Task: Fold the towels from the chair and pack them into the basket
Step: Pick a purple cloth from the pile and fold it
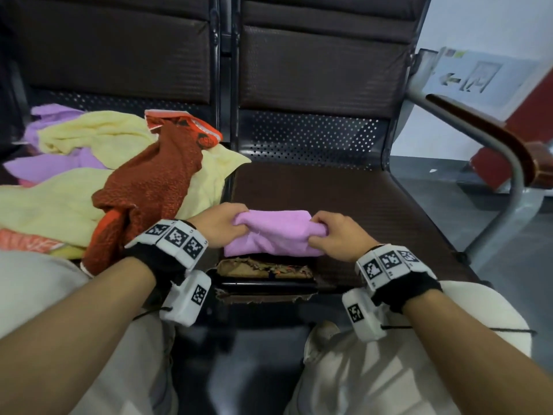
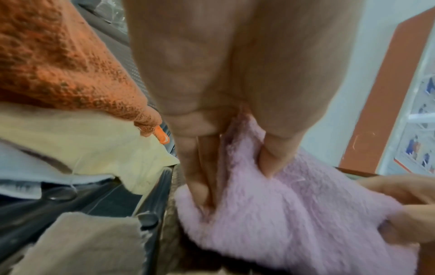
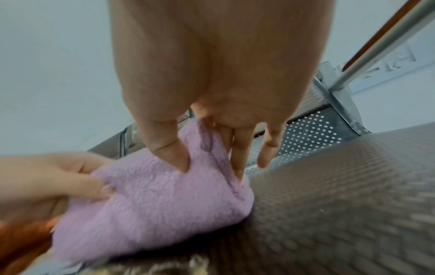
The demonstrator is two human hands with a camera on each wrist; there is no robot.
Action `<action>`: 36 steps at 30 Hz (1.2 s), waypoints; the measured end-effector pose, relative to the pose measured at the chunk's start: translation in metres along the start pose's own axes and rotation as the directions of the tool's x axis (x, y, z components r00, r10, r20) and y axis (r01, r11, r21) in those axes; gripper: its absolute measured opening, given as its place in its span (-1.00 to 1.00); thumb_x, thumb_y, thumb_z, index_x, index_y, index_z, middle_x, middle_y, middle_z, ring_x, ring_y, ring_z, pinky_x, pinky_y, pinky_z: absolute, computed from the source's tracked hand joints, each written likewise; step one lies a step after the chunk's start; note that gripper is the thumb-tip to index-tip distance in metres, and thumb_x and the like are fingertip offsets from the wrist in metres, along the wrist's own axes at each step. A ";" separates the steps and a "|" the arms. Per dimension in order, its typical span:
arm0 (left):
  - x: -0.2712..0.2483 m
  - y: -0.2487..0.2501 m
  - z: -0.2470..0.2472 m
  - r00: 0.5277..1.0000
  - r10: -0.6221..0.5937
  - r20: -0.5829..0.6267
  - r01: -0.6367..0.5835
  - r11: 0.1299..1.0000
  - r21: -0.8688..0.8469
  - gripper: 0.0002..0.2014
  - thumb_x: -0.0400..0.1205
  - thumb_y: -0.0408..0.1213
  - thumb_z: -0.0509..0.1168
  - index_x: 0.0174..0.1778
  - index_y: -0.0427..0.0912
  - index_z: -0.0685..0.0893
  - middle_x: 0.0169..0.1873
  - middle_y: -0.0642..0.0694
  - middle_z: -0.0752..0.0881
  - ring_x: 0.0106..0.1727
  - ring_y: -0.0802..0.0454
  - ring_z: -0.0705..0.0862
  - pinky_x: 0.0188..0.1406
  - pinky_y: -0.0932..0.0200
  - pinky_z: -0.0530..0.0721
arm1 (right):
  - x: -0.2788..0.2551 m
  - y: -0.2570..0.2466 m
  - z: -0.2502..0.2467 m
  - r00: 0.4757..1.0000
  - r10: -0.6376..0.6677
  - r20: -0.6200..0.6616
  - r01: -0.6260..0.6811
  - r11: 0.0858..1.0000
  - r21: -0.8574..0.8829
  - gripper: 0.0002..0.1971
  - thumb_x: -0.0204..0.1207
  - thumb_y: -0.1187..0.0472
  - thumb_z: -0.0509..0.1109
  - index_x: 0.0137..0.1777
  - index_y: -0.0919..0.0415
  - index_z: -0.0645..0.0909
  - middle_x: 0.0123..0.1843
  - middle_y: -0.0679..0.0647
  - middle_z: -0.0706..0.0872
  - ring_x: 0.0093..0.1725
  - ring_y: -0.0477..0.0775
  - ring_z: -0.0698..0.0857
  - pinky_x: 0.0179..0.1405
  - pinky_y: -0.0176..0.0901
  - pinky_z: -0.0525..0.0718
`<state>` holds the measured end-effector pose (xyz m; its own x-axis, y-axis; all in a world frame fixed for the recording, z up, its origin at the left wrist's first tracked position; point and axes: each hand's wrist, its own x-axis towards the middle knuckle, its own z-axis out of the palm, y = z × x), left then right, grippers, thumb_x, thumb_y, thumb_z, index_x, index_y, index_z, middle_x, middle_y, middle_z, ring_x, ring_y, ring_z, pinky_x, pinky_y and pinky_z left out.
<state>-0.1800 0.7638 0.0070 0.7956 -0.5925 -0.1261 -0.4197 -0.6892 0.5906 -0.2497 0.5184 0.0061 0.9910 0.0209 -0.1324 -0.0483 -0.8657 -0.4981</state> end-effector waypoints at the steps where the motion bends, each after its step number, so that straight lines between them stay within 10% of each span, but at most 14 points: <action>1: 0.002 -0.001 -0.004 1.000 -0.026 0.010 0.026 0.999 -0.031 -0.89 0.59 -0.40 0.26 -0.01 -0.28 0.63 -0.10 -0.12 0.68 -0.03 -0.03 0.63 -0.03 0.17 0.52 | 0.004 0.000 -0.003 1.000 0.011 -0.012 -0.010 0.999 0.045 -0.72 0.40 0.14 0.42 0.12 0.09 0.61 0.01 0.08 0.72 0.02 0.10 0.66 -0.07 -0.25 0.45; 13: 0.054 -0.037 0.001 0.981 -0.195 -0.016 0.195 0.980 -0.025 -0.69 0.59 -0.24 0.36 0.22 -0.26 0.65 0.13 -0.20 0.68 0.16 -0.10 0.62 0.20 0.11 0.52 | 0.064 0.019 0.013 0.932 0.364 -0.002 -0.363 0.931 0.047 -0.67 0.47 -0.15 0.42 -0.09 0.14 0.62 -0.10 0.07 0.68 -0.04 0.11 0.67 -0.07 -0.08 0.63; 18: 0.060 -0.039 0.004 0.977 -0.213 0.024 0.212 0.976 0.042 -0.59 0.63 -0.24 0.30 0.41 -0.23 0.52 0.32 -0.20 0.60 0.32 -0.09 0.55 0.36 0.10 0.46 | 0.075 0.019 0.018 0.872 0.443 0.209 -0.465 0.882 0.073 -0.28 0.47 -0.33 0.31 0.34 0.32 0.58 0.22 0.20 0.67 0.16 0.18 0.67 0.10 -0.07 0.59; 21: 0.058 -0.029 0.001 0.973 -0.228 0.016 0.223 0.962 0.155 -0.48 0.63 -0.17 0.29 0.53 -0.12 0.37 0.42 -0.13 0.53 0.42 -0.06 0.50 0.44 0.00 0.43 | 0.072 0.006 0.012 0.903 0.334 0.269 -0.398 0.887 0.233 -0.45 0.55 -0.14 0.36 0.35 0.29 0.57 0.29 0.16 0.67 0.26 0.13 0.65 0.31 -0.05 0.56; 28: 0.039 0.032 -0.030 0.989 0.144 0.023 -0.137 0.971 -0.198 0.18 0.24 -0.01 0.63 0.65 -0.08 0.00 0.54 0.01 0.31 0.54 0.11 0.31 0.53 0.13 0.32 | 0.026 -0.056 -0.035 0.988 -0.129 -0.083 0.151 0.922 0.356 -0.66 0.36 0.19 0.59 -0.03 0.12 0.47 -0.17 0.01 0.65 -0.19 -0.05 0.59 -0.16 -0.08 0.58; 33: 0.011 0.068 -0.046 0.979 0.203 0.034 -0.191 0.959 -0.210 -0.62 0.23 -0.09 0.65 -0.09 0.16 0.70 -0.14 0.17 0.80 -0.06 0.22 0.75 -0.04 0.25 0.70 | -0.031 -0.082 -0.088 0.934 -0.212 -0.287 0.300 0.902 0.310 -0.66 0.31 0.25 0.63 -0.09 0.13 0.49 -0.31 -0.02 0.63 -0.34 -0.12 0.53 -0.30 -0.26 0.52; 36: -0.008 0.092 -0.050 0.978 0.204 0.046 -0.191 0.962 -0.195 -0.66 0.36 -0.05 0.57 0.02 0.06 0.71 -0.09 0.10 0.81 -0.03 0.13 0.77 -0.02 0.16 0.73 | -0.067 -0.082 -0.117 0.890 -0.137 -0.435 0.290 0.906 0.308 -0.65 0.29 0.22 0.65 -0.07 0.14 0.53 -0.26 0.07 0.70 -0.29 -0.04 0.61 -0.24 -0.12 0.61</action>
<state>-0.2033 0.7259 0.1024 0.6722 -0.7393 -0.0397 -0.4709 -0.4683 0.7477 -0.2979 0.5298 0.1559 0.9429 -0.0803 0.3232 0.2051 -0.6247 -0.7535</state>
